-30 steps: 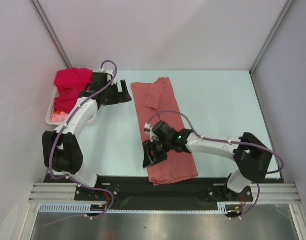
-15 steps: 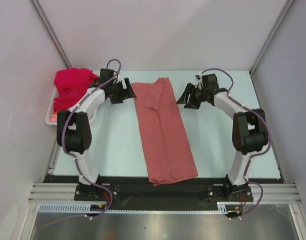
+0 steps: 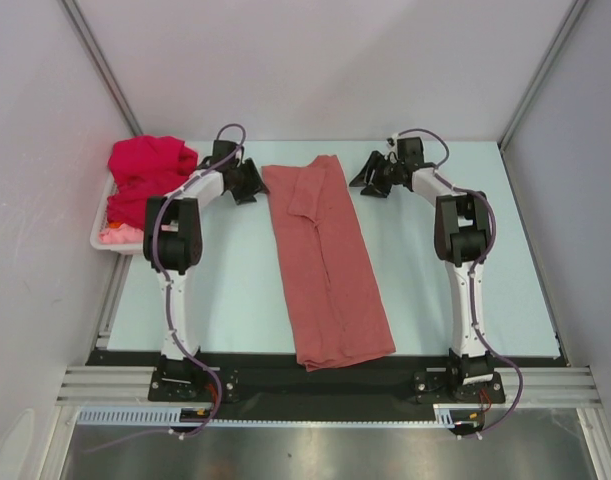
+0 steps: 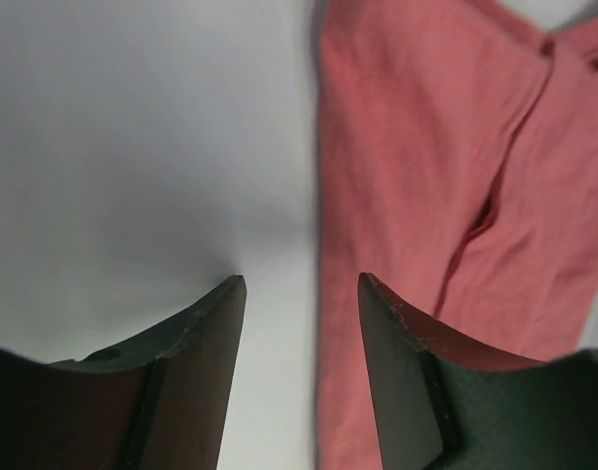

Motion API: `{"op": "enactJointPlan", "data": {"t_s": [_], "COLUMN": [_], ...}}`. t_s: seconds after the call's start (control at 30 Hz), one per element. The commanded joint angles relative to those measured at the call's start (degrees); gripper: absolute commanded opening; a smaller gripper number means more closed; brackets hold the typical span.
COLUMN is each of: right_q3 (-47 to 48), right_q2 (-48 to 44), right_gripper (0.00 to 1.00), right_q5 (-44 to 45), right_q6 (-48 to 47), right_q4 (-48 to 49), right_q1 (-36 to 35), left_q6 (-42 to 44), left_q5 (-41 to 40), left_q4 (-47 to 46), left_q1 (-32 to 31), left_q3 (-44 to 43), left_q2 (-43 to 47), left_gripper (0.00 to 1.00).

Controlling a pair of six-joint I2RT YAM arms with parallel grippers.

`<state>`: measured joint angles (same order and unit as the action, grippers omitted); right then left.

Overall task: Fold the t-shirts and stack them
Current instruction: Fold the tshirt

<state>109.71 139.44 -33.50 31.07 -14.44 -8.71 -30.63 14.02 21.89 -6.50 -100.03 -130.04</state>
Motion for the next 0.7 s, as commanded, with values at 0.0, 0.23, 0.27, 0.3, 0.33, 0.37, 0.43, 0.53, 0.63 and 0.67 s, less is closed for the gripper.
{"op": "enactJointPlan", "data": {"t_s": [0.0, 0.23, 0.27, 0.3, 0.33, 0.37, 0.43, 0.53, 0.63, 0.67], "right_q3": [7.5, 17.4, 17.7, 18.2, 18.3, 18.5, 19.0, 19.0, 19.0, 19.3], "right_q2": [4.2, 13.7, 14.2, 14.8, 15.2, 15.7, 17.1, 18.5, 19.4, 19.6], "right_gripper": [0.58, 0.51, 0.50, 0.49, 0.48, 0.47, 0.42, 0.36, 0.29, 0.27], "right_q5": [-2.3, -2.6, -2.6, -2.6, -2.5, -2.3, -2.3, -2.6, -2.2, -2.5], "right_q6": [1.8, 7.3, 8.4, 9.4, 10.7, 12.6, 14.6, 18.4, 20.7, 21.2], "right_q4": [3.1, 2.7, 3.4, 4.1, 4.7, 5.8, 7.0, 9.9, 11.9, 13.4], "right_q1": [-0.5, -1.5, -1.5, -1.5, -1.5, -1.5, -1.7, -1.7, -1.5, -1.3], "left_q6": [-3.2, -8.7, -9.0, -9.3, -9.7, -10.4, -11.2, -13.5, -15.9, -17.0], "left_q5": [-2.6, 4.7, 4.9, 5.2, 5.7, 6.5, 7.4, 8.9, 9.7, 9.6], "left_q4": [-2.9, -3.0, -2.6, -2.5, -2.6, -2.7, -4.1, -5.9, -10.1, -11.2], "left_q1": [0.5, 2.0, 1.9, 2.0, 2.1, 2.1, 2.1, 2.2, 2.2, 2.2], "left_q3": [-5.2, -16.5, -17.9, -19.1, -21.5, -22.7, -26.2, -30.8, -31.5, -31.5], "left_q2": [-2.1, -12.4, -13.5, -14.6, -16.4, -17.3, -19.9, -22.6, -24.3, -24.6], "left_gripper": [0.58, 0.59, 0.58, 0.54, 0.51, 0.46, 0.34, 0.20, 0.03, 0.00]}}
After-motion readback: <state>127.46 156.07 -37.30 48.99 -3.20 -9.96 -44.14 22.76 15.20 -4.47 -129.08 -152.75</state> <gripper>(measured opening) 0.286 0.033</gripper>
